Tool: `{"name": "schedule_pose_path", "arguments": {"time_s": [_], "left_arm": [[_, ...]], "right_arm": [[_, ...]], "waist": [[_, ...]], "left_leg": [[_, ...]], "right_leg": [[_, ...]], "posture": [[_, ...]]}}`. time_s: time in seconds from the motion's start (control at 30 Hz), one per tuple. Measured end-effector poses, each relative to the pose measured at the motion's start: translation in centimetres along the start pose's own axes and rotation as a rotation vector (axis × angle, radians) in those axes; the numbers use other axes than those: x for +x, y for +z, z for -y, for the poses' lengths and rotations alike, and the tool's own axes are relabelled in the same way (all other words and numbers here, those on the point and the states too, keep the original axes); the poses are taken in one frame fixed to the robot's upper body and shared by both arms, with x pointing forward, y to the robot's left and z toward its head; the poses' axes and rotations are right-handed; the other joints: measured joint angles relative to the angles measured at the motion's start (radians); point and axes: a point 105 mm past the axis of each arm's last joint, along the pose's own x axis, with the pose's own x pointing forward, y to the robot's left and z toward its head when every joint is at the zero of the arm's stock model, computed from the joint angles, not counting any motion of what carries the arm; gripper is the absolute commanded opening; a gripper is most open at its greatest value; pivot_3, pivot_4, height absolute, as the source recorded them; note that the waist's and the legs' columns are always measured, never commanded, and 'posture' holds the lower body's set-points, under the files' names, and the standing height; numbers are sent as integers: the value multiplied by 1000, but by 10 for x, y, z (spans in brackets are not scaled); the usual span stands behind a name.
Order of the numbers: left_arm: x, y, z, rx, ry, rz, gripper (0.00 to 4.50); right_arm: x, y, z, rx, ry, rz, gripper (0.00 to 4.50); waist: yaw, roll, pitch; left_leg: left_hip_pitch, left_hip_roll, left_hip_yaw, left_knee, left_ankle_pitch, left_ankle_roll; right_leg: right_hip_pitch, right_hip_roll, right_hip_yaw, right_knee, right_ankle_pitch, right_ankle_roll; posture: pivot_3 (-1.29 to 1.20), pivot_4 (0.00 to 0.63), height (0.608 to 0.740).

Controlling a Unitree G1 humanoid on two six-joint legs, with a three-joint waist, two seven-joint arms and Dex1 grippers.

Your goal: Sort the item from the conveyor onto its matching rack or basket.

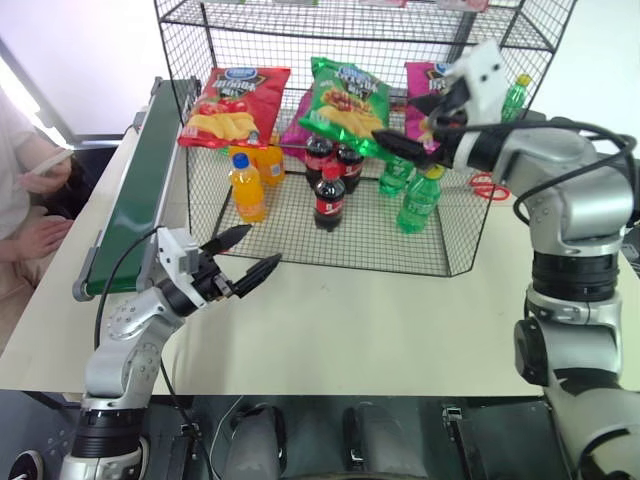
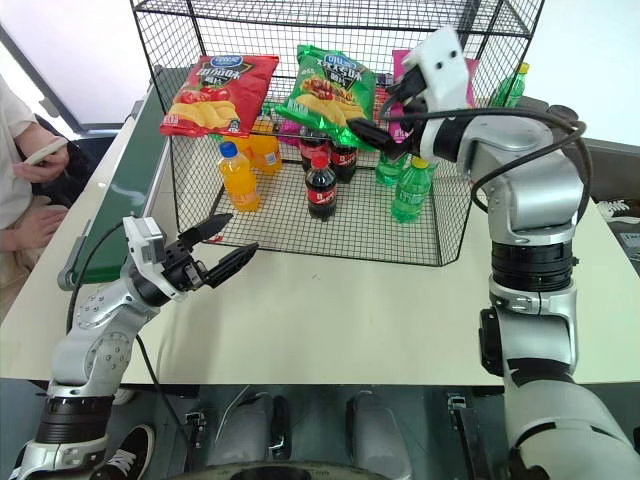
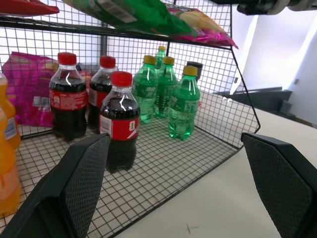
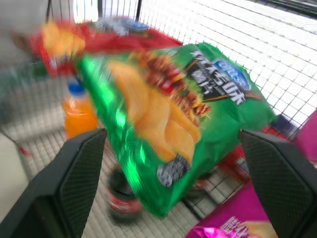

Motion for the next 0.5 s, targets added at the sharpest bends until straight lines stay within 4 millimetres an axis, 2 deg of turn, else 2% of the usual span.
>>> {"name": "schedule_pose_path", "arguments": {"time_s": [0.07, 0.13, 0.2, 0.3, 0.37, 0.43, 0.5], "left_arm": [[-2, 1, 0, 13, -9, -15, 4500], [-6, 4, -4, 38, -13, -36, 4500], [-15, 11, -11, 47, 8, -46, 4500], [-30, 18, -22, 46, 43, -85, 4500], [-39, 18, -25, 24, 60, -117, 4500], [-51, 14, -25, -2, 77, -182, 4500], [-63, 9, -26, -6, 100, -229, 4500]], "right_arm": [[-12, 6, -19, -9, 101, 53, 4417], [-28, 4, -43, 12, 223, 91, 4417], [-46, -17, -61, 12, 296, 43, 4417], [-71, -62, -86, 92, 356, -49, 4417], [-86, -80, -97, 106, 376, -89, 4417], [-103, -98, -100, 112, 348, -105, 4417], [-111, -110, -94, 135, 283, -98, 4417]], "waist": [[2, 0, 0], [2, 0, 0], [2, 0, 0], [-1, 0, 0], [-2, 0, 0], [-4, 0, 0], [-6, 0, 0]], "left_leg": [[-1, 0, -1, -1, 0, 0], [-1, 2, -2, -2, 0, 0], [-1, 2, -3, -2, 0, 0], [1, 2, -3, -1, 0, 1], [2, 1, -3, -1, -1, 1], [2, 1, -3, -1, -1, 1], [3, 0, -3, -1, -1, 1]], "right_leg": [[0, 0, -1, -1, 0, 0], [0, 1, -1, -2, 0, 0], [1, 0, -2, -2, 0, 0], [2, -1, -2, -2, 0, 0], [3, -1, -2, -2, 0, 0], [4, -1, -2, -2, 0, 0], [4, -1, -1, -2, 0, 0]], "posture": [[0, 150, 740], [0, 150, 740], [0, 150, 740], [0, 150, 740], [0, 150, 740], [0, 150, 740], [0, 150, 740]]}}
